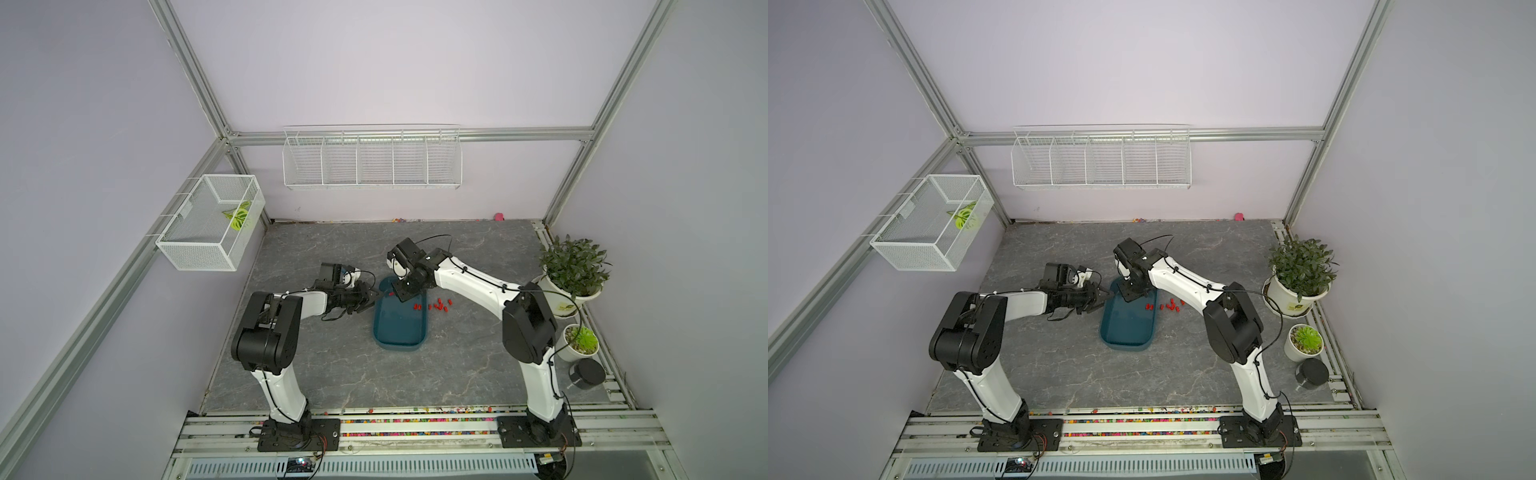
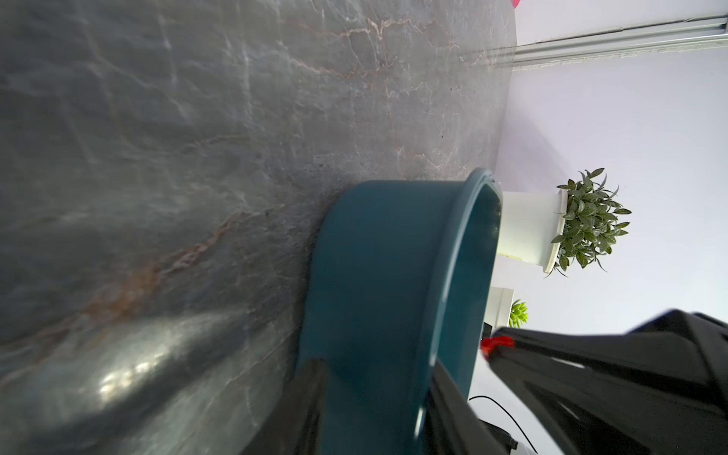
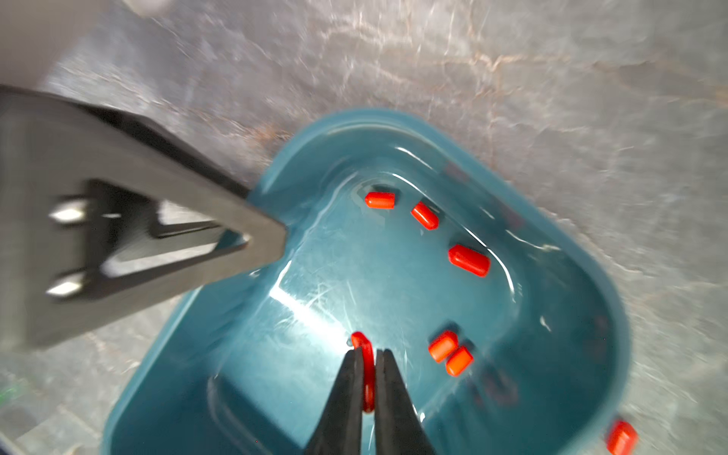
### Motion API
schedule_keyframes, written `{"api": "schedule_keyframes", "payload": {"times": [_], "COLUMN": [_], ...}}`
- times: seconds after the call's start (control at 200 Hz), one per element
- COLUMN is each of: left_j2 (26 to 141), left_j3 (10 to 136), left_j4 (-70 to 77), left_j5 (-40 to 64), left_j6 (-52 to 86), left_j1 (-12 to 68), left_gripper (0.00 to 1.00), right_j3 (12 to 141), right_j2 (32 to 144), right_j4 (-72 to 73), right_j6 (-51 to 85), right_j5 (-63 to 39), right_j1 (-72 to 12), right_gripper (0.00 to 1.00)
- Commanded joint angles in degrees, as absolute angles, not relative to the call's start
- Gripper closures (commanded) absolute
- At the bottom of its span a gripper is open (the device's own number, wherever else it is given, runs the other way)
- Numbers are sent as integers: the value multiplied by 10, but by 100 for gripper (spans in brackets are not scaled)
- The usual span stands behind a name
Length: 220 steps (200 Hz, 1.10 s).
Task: Take the screw protection sleeves out of the storage box
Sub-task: Pick up the screw protection sleeve from the storage box, then place the screw protection sleeve at the center of the board.
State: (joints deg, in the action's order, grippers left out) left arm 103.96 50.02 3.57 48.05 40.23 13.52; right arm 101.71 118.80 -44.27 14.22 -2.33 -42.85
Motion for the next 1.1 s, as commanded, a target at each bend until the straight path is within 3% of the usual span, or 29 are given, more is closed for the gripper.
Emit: {"api": "schedule_keyframes", "payload": {"times": [0.0,0.5,1.095], "left_j2": [1050,1049,1053], "left_j3": [511,508,511], "left_j4": [30,39,32], "left_j5": [481,476,486], "left_j6": [398,405,396], "left_j1": [136,138,137], "left_gripper": [56,56,56], "right_j3": [993,887,824], "right_j2": [1153,1026,1044], "right_j4": [-446,-451,-409], "right_j6": [137,122,133], "right_j5": [-14,0,8], "right_j1": [-424,-354,-333], "right_gripper": [89,88,88]}}
